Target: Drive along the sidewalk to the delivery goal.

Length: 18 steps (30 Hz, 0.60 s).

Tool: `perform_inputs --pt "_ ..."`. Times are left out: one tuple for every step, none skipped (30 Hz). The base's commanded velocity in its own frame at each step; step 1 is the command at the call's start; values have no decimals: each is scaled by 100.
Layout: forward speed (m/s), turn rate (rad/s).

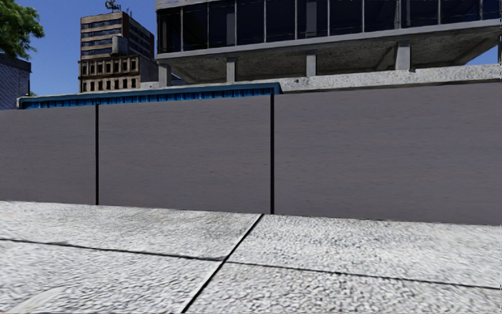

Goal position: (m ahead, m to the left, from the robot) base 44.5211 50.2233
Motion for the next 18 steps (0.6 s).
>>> perform_inputs --pt "0 120" --pt "0 120" --pt "0 120" --pt "0 120" --pt "0 120" --pt "0 120" --pt "0 120" --pt "0 120" --pt "0 120" --pt "0 120" --pt "0 120" --pt "0 120" --pt "0 120" --pt "0 120" --pt "0 120" --pt "0 120" --pt "0 120" --pt "0 120"
